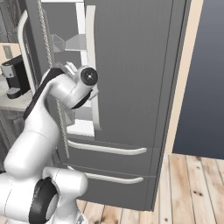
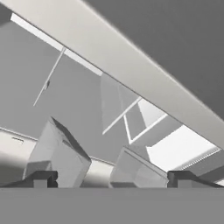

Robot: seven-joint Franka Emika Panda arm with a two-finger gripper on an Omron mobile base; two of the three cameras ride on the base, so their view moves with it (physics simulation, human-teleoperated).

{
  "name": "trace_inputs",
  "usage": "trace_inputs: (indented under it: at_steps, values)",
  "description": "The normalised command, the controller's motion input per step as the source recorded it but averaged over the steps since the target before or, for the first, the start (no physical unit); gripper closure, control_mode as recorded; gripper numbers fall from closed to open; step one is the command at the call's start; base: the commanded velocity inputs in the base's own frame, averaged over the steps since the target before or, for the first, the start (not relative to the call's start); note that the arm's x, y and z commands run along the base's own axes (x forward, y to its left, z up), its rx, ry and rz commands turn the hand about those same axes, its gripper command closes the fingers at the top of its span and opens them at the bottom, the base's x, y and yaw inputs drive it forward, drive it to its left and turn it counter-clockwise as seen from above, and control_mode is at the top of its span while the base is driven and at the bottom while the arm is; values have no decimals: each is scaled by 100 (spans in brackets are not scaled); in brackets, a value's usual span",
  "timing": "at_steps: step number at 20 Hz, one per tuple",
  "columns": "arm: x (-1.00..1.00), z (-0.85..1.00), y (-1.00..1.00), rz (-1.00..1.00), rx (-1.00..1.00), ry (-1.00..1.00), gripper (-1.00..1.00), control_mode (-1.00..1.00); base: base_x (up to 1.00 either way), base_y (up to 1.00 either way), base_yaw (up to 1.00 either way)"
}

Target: Gather the garlic and corn from the fridge and place them on a tray on the dining counter. Then gather the steak and fish from the fridge and place them on the other tray.

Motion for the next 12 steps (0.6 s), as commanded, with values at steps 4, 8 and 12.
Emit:
trace_inputs:
  at_steps: [4, 8, 12]
  values:
    - [53, 0, 16, -6, 15, 12, -100, -100, 0, 0, 0]
    - [41, 0, 1, -11, 22, 10, -100, -100, 0, 0, 0]
    - [25, 0, 8, -6, 23, 7, -100, -100, 0, 0, 0]
